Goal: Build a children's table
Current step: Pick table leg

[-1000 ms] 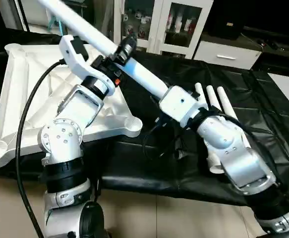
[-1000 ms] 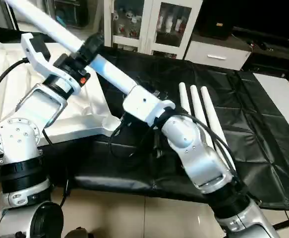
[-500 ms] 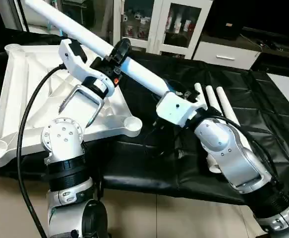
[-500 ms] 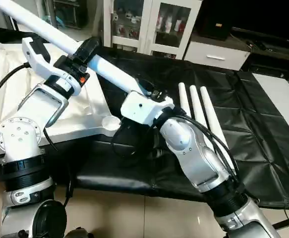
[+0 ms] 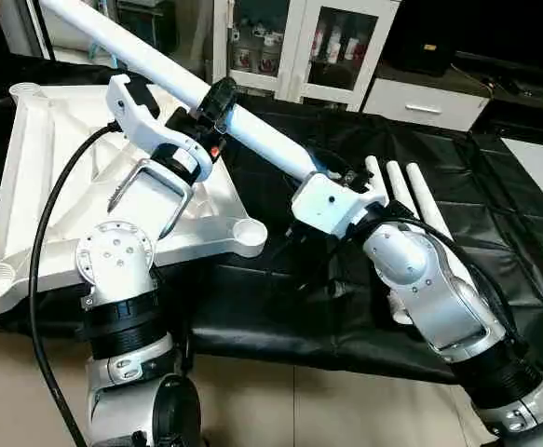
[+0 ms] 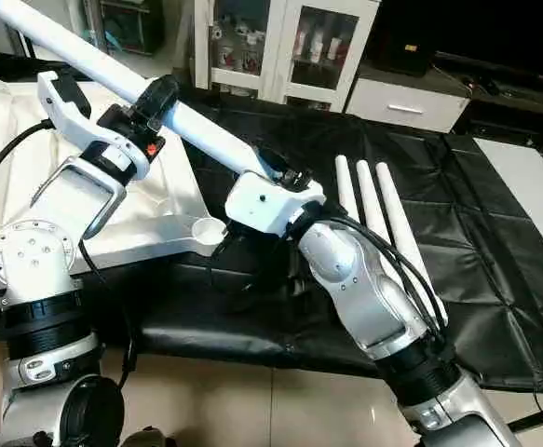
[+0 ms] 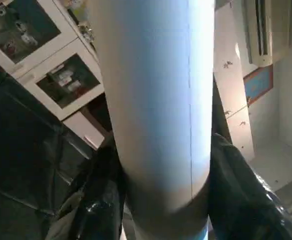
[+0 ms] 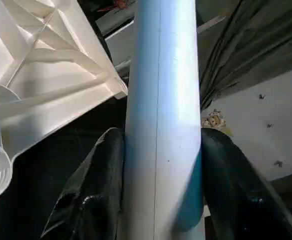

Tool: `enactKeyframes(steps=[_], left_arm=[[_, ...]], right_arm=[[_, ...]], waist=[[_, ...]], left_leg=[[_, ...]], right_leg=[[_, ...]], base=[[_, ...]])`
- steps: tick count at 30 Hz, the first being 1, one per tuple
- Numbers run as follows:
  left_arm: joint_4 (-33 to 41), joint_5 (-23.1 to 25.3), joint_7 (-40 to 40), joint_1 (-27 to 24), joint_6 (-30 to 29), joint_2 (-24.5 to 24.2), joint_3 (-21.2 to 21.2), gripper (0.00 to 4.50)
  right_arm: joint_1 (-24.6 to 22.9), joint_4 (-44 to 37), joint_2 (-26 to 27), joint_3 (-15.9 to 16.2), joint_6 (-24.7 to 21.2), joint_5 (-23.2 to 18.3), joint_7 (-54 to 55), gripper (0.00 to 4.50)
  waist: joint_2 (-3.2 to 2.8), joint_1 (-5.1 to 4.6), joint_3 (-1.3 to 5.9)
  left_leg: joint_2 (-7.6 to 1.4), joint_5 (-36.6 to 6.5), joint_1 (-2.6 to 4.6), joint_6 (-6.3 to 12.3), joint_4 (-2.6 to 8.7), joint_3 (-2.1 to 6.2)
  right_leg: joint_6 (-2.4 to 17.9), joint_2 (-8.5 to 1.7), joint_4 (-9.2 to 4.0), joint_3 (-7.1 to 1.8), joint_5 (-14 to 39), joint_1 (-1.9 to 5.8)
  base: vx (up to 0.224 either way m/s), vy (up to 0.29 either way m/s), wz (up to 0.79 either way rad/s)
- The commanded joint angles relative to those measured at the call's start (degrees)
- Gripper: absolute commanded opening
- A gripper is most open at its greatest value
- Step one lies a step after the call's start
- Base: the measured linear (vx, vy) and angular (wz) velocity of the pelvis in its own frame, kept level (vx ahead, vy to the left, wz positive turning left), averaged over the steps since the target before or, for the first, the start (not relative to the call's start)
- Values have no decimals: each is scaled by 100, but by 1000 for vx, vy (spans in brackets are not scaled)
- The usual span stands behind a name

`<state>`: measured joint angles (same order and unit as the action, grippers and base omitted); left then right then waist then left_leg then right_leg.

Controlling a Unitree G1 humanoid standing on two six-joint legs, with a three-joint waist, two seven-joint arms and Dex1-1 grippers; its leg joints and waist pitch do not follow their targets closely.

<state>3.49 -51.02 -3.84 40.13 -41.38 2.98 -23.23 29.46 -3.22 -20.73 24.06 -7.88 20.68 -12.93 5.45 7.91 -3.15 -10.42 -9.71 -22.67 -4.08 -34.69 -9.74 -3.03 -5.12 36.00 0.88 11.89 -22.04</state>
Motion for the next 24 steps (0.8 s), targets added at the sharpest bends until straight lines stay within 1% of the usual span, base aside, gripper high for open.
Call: enactKeyframes(steps=[1,10,13,15,16,17,19,21,23,24], left_arm=[[52,105,92,65,-30,-40,243,188],[95,-29,100,39,-45,-48,257,184],[94,15,99,34,3,-83,289,184],[90,59,78,37,48,-97,296,183],[88,97,90,40,65,-118,313,182],[92,138,115,41,94,-141,332,182],[119,238,177,47,159,-203,386,180],[129,265,200,47,171,-232,413,177],[158,347,222,57,217,-285,477,177],[166,399,233,71,231,-324,521,176]], right_arm=[[33,2,-26,-243,58,-78,-39,182],[27,45,27,-310,79,-112,-122,182],[16,57,74,-350,79,-175,-121,182],[-22,70,175,-446,30,-380,-168,182],[-36,73,215,-492,39,-465,-170,238],[-63,67,277,-559,26,-627,-220,238],[-125,17,364,-681,-23,-911,-326,260],[-133,7,359,-693,-22,-924,-343,284],[-203,-51,450,-864,-71,-1273,-495,293],[-257,-134,540,-1046,-181,-1669,-675,298]], waist=[[-129,-51,410],[-125,-49,409],[-123,-49,407],[-124,-52,408],[-128,-54,408],[-127,-55,412],[-134,-43,412],[-136,-42,412],[-134,-46,407],[-134,-45,405]], left_leg=[[-137,-919,213,-500,407,52],[-137,-934,211,-520,407,51],[-136,-931,208,-496,407,50],[-137,-970,209,-485,409,50],[-143,-1013,210,-471,415,54],[-144,-1004,212,-470,412,54],[-145,-997,217,-432,411,48],[-149,-943,211,-454,414,58],[-151,-1021,213,-458,420,54],[-151,-1068,219,-443,421,51]], right_leg=[[622,-114,-293,-80,-594,208],[606,-118,-294,-83,-541,206],[619,-117,-294,-83,-552,205],[625,-118,-295,-82,-511,200],[632,-121,-296,-79,-475,197],[634,-122,-294,-79,-484,198],[652,-121,-290,-81,-542,188],[647,-117,-282,-75,-571,198],[647,-121,-288,-75,-496,195],[659,-126,-293,-79,-452,187]], base=[[0,0,0],[0,0,0],[0,0,0],[0,0,0],[0,0,0],[0,0,0],[0,0,0],[0,0,0],[0,0,0],[0,0,0]])
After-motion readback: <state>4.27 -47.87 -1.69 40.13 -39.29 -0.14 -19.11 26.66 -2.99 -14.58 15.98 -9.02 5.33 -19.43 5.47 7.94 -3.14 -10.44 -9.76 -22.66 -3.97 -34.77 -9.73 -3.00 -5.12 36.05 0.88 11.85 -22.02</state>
